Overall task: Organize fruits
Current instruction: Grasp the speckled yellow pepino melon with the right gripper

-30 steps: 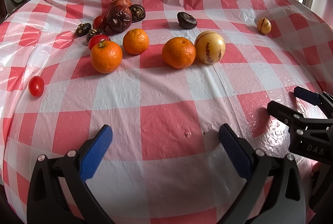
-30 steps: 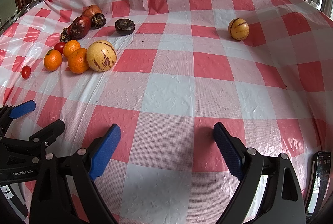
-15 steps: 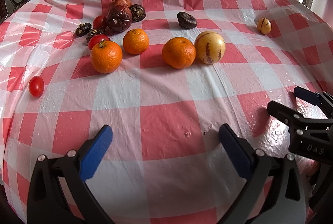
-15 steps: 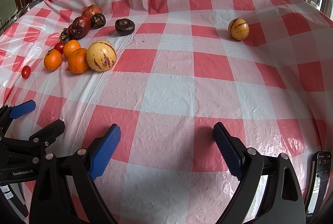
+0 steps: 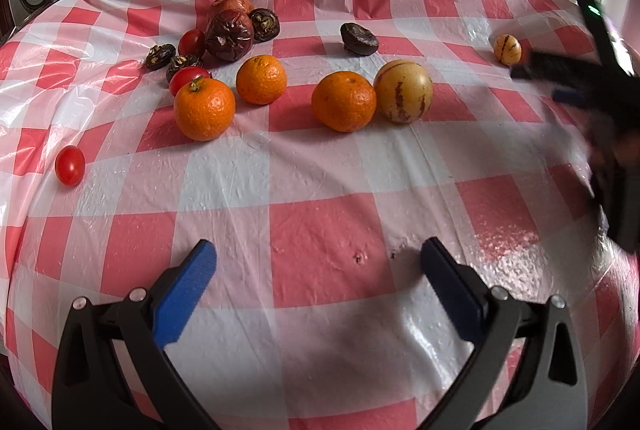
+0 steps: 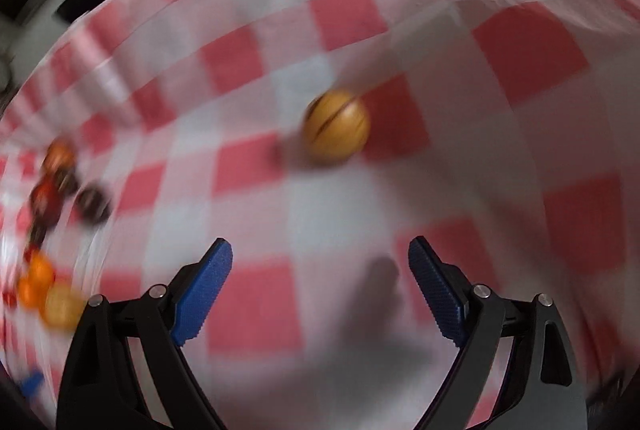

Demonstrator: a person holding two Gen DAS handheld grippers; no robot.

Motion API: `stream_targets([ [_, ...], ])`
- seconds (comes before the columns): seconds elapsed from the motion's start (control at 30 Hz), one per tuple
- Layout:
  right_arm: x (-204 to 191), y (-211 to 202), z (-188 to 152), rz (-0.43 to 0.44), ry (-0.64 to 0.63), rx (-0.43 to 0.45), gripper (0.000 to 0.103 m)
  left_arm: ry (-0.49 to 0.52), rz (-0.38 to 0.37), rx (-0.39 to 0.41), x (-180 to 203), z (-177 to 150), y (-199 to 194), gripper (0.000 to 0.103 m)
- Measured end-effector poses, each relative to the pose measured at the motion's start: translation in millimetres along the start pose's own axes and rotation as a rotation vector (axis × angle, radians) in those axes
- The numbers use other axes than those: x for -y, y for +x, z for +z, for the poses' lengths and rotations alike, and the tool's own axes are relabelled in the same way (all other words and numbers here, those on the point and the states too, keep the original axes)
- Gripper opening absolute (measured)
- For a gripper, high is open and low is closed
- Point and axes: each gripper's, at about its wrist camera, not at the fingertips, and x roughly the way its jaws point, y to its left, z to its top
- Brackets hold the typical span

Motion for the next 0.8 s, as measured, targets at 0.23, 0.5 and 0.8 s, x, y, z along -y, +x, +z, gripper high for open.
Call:
stream_targets([
  [0.23, -0.8, 47.7, 49.9, -0.037, 0.027, -0.022, 0.065, 0.0, 0.0, 0.0, 0.0, 0.0, 0.0, 0.102],
  [0.5, -13.0, 59.8, 59.4, -0.081, -0.053, -0.011, 0.046, 0.0, 0.0, 0.0, 0.0, 0.0, 0.0, 0.102],
  [0.8, -35.7, 4.9, -16.6, 0.132, -0.067, -0.021, 0.045, 0.0, 0.0, 0.0, 0.0, 0.0, 0.0, 0.102],
])
